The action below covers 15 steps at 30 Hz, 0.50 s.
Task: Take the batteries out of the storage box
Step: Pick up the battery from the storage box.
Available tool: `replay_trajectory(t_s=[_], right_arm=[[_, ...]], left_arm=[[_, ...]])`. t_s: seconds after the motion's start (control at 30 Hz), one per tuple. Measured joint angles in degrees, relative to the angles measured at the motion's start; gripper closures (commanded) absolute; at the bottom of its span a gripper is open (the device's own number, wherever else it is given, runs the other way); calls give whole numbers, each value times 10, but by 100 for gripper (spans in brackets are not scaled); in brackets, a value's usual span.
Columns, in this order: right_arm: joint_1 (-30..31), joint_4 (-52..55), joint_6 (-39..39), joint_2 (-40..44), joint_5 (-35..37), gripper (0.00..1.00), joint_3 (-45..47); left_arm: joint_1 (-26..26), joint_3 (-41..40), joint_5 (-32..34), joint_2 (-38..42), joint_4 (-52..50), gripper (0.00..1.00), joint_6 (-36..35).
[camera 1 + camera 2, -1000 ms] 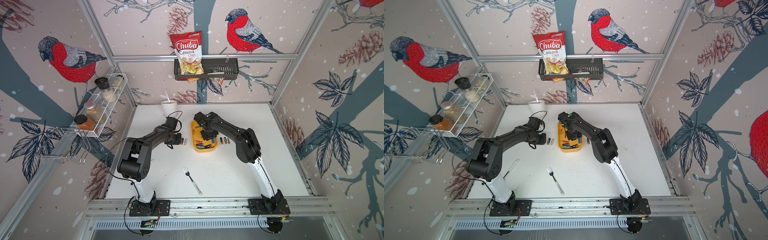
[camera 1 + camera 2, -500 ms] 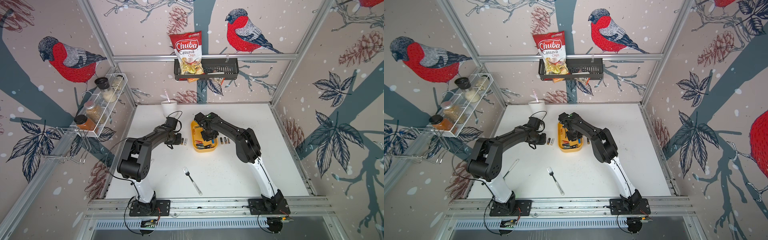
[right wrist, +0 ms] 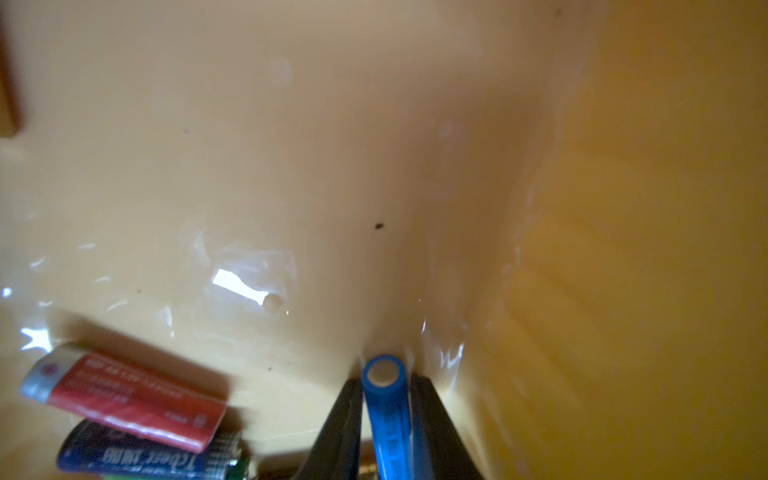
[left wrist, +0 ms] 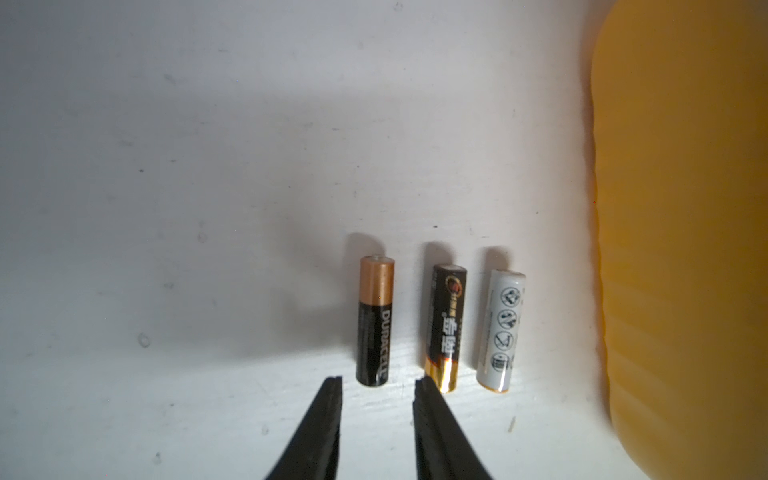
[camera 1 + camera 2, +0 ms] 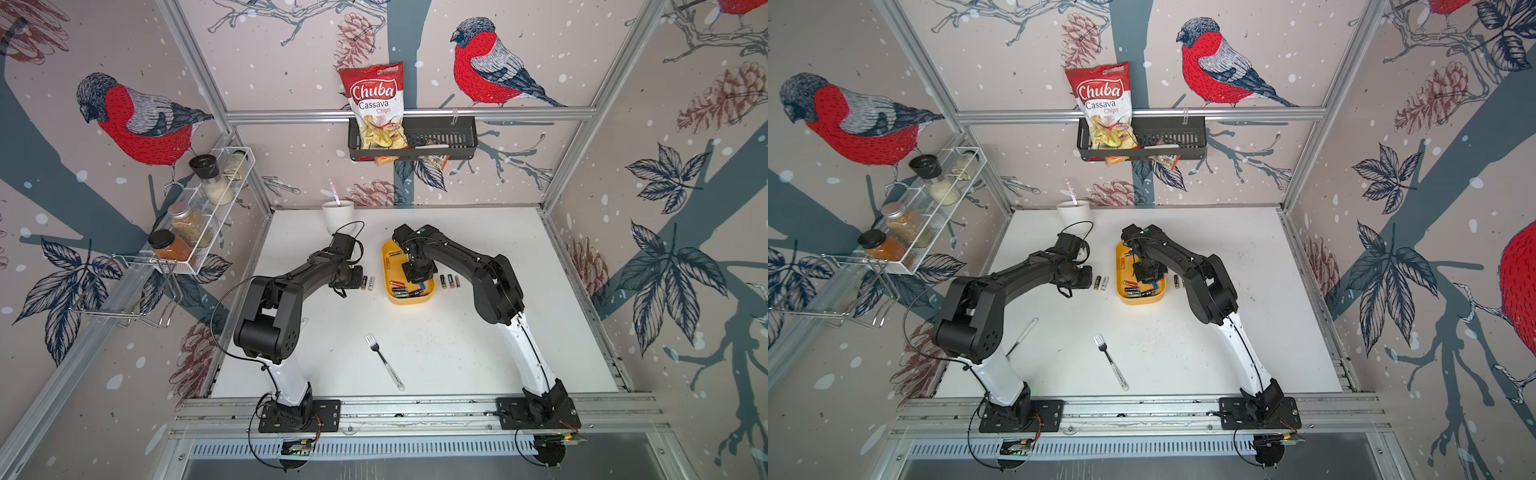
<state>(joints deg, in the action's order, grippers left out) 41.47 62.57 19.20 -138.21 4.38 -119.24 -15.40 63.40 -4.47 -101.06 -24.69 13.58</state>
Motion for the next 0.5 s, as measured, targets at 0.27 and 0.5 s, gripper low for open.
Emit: replay_trajectory(t_s=[0.27, 0.5], right_arm=[[-13, -19, -11, 13, -31, 80, 20], [-25, -27, -15, 33, -45, 81, 18]], left_arm=[[0, 8, 0, 0, -2, 66, 0], [0, 11, 0, 0, -3, 66, 0]])
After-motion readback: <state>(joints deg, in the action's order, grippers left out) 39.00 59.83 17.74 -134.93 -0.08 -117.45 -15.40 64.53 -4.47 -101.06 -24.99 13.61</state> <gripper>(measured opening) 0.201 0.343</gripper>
